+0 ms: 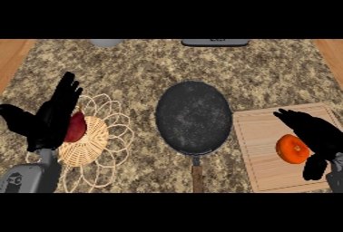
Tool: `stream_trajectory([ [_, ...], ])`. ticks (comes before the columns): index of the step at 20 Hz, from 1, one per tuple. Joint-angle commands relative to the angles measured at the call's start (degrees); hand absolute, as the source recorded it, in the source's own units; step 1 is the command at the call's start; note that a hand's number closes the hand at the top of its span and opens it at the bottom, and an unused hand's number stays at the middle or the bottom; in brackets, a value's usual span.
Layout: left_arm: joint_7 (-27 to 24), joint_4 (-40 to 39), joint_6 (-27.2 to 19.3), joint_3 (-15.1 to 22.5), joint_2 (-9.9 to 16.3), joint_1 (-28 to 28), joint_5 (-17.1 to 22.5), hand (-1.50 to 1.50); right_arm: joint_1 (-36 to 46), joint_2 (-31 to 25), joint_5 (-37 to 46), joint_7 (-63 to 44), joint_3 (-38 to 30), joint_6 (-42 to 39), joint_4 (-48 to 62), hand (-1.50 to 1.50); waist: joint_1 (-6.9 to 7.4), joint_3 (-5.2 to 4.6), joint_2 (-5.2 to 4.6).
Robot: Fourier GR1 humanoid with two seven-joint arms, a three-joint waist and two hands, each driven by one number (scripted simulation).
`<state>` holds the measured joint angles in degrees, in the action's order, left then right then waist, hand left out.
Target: Pick the squash from the cutting board and place it in the pan
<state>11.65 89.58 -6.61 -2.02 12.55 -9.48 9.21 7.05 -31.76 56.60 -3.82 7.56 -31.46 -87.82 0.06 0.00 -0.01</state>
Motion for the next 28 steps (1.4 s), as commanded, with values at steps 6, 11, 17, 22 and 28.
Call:
stream_trajectory([
  [6,2.80,0.36,1.80,-1.93,0.17,-1.11,-0.99,0.00,1.25,4.59,4.56,5.34,-1.56,6.61,10.95,-1.50,-0.02,0.01,0.01],
  [11,4.55,2.60,-1.71,0.78,-3.61,-2.34,-3.75,0.00,5.90,6.66,6.11,8.01,-0.75,6.78,17.22,1.50,0.13,0.02,-0.02],
  [17,2.98,2.93,0.79,-1.35,-2.85,0.33,-2.99,0.00,3.89,7.88,7.48,11.24,-0.88,9.37,13.83,1.50,0.05,0.01,0.03],
  [22,3.05,0.55,-0.05,-2.01,-3.83,-3.10,-3.61,0.00,5.72,9.10,8.87,13.80,-1.75,12.73,18.97,1.50,-0.06,0.01,-0.01],
  [28,3.67,3.62,3.57,-2.64,-1.00,0.49,-2.08,0.00,5.78,29.08,11.34,-5.77,5.90,9.16,9.49,1.50,0.98,-0.22,0.64],
])
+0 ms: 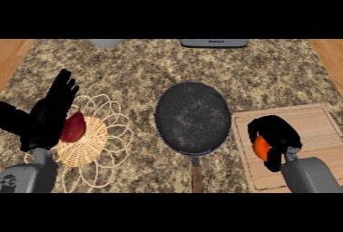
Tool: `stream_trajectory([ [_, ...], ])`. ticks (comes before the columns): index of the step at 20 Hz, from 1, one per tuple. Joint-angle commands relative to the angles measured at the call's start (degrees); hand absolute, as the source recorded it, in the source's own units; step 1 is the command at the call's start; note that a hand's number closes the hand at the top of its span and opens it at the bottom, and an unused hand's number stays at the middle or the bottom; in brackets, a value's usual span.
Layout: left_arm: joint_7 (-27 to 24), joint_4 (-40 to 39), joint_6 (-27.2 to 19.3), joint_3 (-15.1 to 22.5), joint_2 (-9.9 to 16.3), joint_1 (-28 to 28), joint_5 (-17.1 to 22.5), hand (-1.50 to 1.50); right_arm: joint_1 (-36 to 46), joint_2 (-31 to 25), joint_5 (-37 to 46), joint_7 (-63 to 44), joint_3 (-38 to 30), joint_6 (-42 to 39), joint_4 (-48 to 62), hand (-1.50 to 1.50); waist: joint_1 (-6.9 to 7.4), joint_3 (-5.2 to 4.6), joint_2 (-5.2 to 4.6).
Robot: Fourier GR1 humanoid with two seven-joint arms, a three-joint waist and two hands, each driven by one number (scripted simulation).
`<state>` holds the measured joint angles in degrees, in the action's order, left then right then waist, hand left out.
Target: Pick the squash from the cutting board and place it in the pan
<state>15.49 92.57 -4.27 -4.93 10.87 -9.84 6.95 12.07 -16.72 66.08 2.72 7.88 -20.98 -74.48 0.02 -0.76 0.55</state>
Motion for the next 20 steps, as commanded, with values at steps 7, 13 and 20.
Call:
stream_trajectory([
  [7,-0.66,-2.29,1.62,2.07,-0.82,-1.10,-0.17,0.00,6.51,16.49,0.90,-32.68,17.97,5.75,-7.47,1.50,3.94,0.55,-0.17],
  [13,-0.18,-2.37,1.27,3.41,-1.87,-1.48,-0.71,0.00,19.05,16.66,7.09,-52.82,29.33,8.10,-13.89,1.50,5.30,0.44,0.67],
  [20,0.70,-3.05,0.40,3.90,-2.58,-4.22,-1.27,0.00,34.23,16.70,1.32,-75.08,37.20,5.51,-15.67,1.50,5.69,0.55,-0.12],
])
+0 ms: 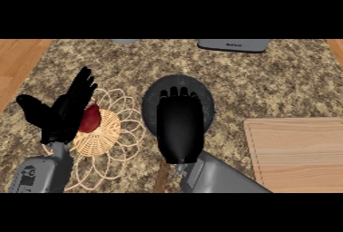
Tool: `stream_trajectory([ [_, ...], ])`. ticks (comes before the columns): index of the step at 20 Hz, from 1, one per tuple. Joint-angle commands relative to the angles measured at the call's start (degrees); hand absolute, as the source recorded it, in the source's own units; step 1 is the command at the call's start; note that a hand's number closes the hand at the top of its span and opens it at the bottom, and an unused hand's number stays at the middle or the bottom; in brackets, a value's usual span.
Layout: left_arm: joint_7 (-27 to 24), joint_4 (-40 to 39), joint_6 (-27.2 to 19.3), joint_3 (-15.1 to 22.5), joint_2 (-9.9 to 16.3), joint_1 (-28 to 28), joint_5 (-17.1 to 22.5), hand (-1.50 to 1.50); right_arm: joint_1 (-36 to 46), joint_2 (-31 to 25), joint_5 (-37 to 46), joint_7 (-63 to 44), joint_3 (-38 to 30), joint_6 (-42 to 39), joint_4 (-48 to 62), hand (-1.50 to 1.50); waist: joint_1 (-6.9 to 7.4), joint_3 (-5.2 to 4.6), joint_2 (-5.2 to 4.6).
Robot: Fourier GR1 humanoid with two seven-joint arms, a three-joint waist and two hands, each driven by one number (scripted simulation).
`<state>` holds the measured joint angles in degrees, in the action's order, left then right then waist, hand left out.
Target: Pick the squash from the cutting board and place it in the pan
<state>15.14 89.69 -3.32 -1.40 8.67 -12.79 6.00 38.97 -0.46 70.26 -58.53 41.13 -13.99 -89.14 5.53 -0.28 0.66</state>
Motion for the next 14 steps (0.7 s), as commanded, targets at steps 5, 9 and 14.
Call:
stream_trajectory([
  [5,0.18,-0.63,-1.25,-0.52,-0.15,-2.08,-0.72,0.00,13.09,0.42,-6.34,-21.43,4.00,2.01,1.31,1.50,-1.17,0.11,-0.41],
  [9,-0.12,-1.49,-0.23,-1.25,0.30,-1.36,0.26,0.00,16.51,0.41,-6.76,-24.25,2.10,4.82,4.92,1.50,-1.77,0.10,-0.60],
  [14,-2.96,-2.60,-0.66,-1.91,0.18,0.98,-0.52,0.00,17.14,0.41,-6.01,-22.78,-1.23,7.93,7.33,1.50,-3.50,0.18,-0.66],
])
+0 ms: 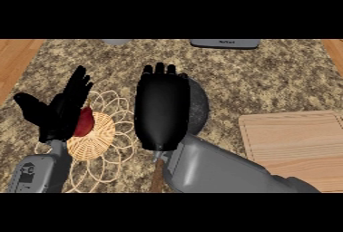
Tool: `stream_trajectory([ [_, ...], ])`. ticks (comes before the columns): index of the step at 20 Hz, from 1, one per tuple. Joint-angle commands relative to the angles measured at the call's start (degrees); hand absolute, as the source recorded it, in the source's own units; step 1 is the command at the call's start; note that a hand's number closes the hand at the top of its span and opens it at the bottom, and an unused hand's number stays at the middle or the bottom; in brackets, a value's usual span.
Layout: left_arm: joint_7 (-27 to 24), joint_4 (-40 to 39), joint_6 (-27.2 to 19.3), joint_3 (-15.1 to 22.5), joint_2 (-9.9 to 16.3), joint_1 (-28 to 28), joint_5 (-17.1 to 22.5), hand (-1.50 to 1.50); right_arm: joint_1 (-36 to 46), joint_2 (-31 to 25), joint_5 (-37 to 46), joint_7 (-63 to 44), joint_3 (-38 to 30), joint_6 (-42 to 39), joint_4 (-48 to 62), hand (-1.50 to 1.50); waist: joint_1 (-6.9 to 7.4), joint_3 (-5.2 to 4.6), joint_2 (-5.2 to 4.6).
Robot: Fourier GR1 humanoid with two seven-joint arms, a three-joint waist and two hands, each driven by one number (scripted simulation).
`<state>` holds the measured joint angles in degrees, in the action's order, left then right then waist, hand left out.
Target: Pick the squash from the cutting board and place it in the pan
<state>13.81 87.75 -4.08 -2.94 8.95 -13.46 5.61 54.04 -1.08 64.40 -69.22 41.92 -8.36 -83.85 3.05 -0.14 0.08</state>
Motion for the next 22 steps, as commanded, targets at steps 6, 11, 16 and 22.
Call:
stream_trajectory([
  [6,-1.30,1.96,1.14,-2.91,1.88,3.78,1.56,0.00,-5.06,0.76,6.17,-3.55,-7.75,7.28,3.50,1.50,-2.54,0.14,-0.09],
  [11,-0.23,4.12,-0.52,-1.16,-0.02,4.24,0.20,0.00,-13.30,-1.56,7.40,6.98,-10.79,16.33,6.57,1.50,-2.75,0.17,-0.23],
  [16,1.44,1.83,0.58,-3.71,2.12,0.09,1.66,0.00,-16.21,-1.66,2.74,20.16,-16.46,24.43,14.79,1.50,-2.60,0.17,-0.37],
  [22,-1.16,1.78,1.82,-3.38,1.38,2.34,1.53,0.00,-13.58,1.04,2.59,22.22,-17.40,31.90,30.72,1.50,-2.05,0.15,-0.37],
])
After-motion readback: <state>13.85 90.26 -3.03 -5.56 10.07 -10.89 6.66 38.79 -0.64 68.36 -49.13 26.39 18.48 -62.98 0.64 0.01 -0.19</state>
